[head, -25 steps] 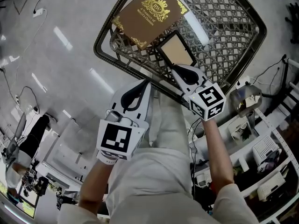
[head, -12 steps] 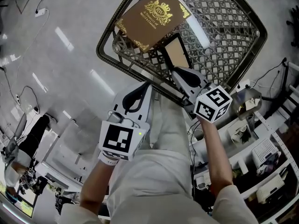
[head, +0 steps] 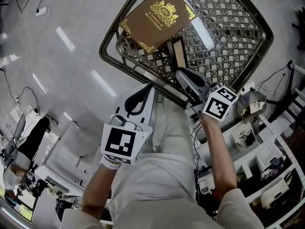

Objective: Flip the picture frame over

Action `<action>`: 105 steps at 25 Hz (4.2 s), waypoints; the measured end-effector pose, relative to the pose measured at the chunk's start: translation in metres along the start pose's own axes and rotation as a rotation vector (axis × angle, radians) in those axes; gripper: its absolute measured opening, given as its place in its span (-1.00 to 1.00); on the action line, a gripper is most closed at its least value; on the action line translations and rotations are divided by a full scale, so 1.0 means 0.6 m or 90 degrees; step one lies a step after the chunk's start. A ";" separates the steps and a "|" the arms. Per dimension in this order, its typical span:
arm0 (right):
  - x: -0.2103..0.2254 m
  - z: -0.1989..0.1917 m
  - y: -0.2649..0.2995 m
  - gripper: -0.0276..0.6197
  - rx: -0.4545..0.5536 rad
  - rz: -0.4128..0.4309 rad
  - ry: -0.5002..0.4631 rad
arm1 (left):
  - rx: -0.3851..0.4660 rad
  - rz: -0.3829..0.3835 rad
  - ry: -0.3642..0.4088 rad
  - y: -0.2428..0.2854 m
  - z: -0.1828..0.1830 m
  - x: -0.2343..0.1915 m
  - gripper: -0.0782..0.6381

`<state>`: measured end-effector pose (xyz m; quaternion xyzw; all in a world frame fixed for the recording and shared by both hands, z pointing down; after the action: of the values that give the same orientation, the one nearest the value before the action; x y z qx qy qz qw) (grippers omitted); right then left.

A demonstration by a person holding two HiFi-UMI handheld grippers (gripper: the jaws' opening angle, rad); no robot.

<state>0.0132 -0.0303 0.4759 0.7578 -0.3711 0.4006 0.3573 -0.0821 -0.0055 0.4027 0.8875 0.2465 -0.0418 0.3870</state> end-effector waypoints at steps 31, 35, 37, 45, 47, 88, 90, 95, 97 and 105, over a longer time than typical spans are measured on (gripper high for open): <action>0.015 0.019 0.005 -0.74 0.157 0.177 0.280 | -0.002 0.013 -0.009 0.006 0.002 -0.003 -0.71; 0.017 0.022 -0.001 -0.74 0.161 0.178 0.281 | -0.006 0.012 -0.002 0.009 0.002 0.004 -0.71; 0.019 0.024 -0.004 -0.74 0.159 0.171 0.276 | -0.004 0.010 -0.001 0.010 0.003 0.008 -0.71; 0.032 0.032 -0.026 -0.73 0.173 0.146 0.264 | -0.006 0.008 0.002 0.015 0.009 0.021 -0.71; 0.037 0.033 -0.033 -0.73 0.177 0.137 0.257 | -0.008 0.008 0.000 0.016 0.010 0.025 -0.71; 0.208 0.045 -0.134 -0.71 0.063 -0.252 0.024 | 0.015 0.018 0.009 -0.004 0.010 0.132 -0.71; 0.195 0.049 -0.144 -0.71 0.055 -0.258 -0.006 | 0.017 0.019 0.015 -0.016 0.009 0.138 -0.71; 0.141 0.062 -0.183 -0.71 0.052 -0.264 -0.060 | 0.030 0.012 0.024 -0.042 0.021 0.164 -0.71; 0.110 0.073 -0.207 -0.71 0.056 -0.265 -0.081 | 0.036 0.006 0.035 -0.056 0.032 0.180 -0.71; -0.048 0.141 -0.294 -0.72 0.063 -0.248 -0.222 | 0.086 0.012 0.009 -0.123 0.072 0.205 -0.71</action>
<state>0.1802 -0.0104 0.3715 0.8891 -0.2541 0.2051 0.3208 -0.0044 0.0566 0.2909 0.9143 0.2373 -0.0483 0.3248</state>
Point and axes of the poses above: the fingertips, and each gripper's own axes: y forward along the fingers, x to its right, z out of its top, the point moved 1 cm from there along -y, backward along the fingers, and after that the axes turned 7 degrees about z, right-handed, at the moved point
